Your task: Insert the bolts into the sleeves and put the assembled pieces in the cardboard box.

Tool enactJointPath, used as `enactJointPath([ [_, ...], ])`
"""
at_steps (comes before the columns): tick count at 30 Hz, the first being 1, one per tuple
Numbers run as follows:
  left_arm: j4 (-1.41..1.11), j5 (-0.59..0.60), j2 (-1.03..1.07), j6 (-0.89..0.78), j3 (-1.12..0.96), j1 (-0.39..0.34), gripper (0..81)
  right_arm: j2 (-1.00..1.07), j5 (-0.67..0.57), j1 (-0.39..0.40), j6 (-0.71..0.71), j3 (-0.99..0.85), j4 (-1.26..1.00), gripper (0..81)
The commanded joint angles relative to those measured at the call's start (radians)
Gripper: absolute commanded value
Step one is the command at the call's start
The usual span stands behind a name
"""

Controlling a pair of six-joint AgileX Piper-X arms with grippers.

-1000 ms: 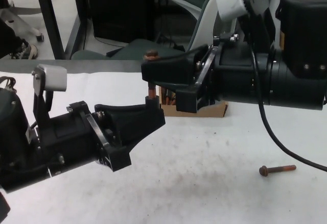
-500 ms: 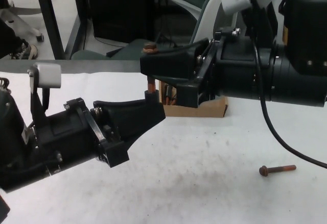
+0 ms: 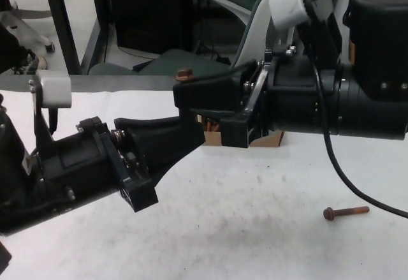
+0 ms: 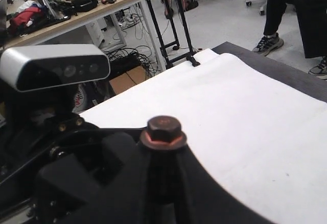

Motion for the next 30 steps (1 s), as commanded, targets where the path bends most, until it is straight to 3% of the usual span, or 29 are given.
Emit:
enactJointPath([
  [1,-0.026,0.013,-0.013,0.096,-0.018,0.003,0.8,0.004,0.002,0.001,0.000,0.006,0.037,0.0],
  [4,-0.012,0.000,-0.013,0.115,-0.018,0.003,0.8,0.004,0.002,0.001,0.031,0.006,0.046,6.8],
  [6,-0.012,0.001,-0.013,0.120,-0.018,0.003,0.8,0.004,0.002,0.001,0.039,0.006,0.053,19.0],
  [10,-0.012,0.001,-0.013,0.120,-0.018,0.003,0.8,-0.004,0.017,0.001,0.036,0.006,0.101,52.2],
  [12,-0.012,0.001,-0.013,0.120,-0.018,0.005,0.8,-0.020,0.074,-0.001,0.028,0.006,0.142,57.9],
  [19,0.012,0.001,-0.013,0.120,-0.023,0.054,0.8,-0.139,0.147,-0.043,-0.070,0.006,0.361,48.9],
  [23,0.221,0.001,-0.013,0.178,-0.086,0.082,0.8,-0.203,0.227,-0.065,-0.050,0.006,0.510,44.5],
  [26,0.391,0.001,-0.008,0.267,-0.164,0.082,0.8,-0.225,0.267,-0.070,-0.056,0.006,0.627,29.5],
  [29,0.551,0.001,0.026,0.279,-0.259,0.082,0.8,-0.226,0.271,-0.070,-0.059,0.006,0.726,4.8],
  [30,0.595,0.001,0.046,0.279,-0.289,0.082,0.8,-0.226,0.271,-0.070,-0.065,0.006,0.752,0.1],
])
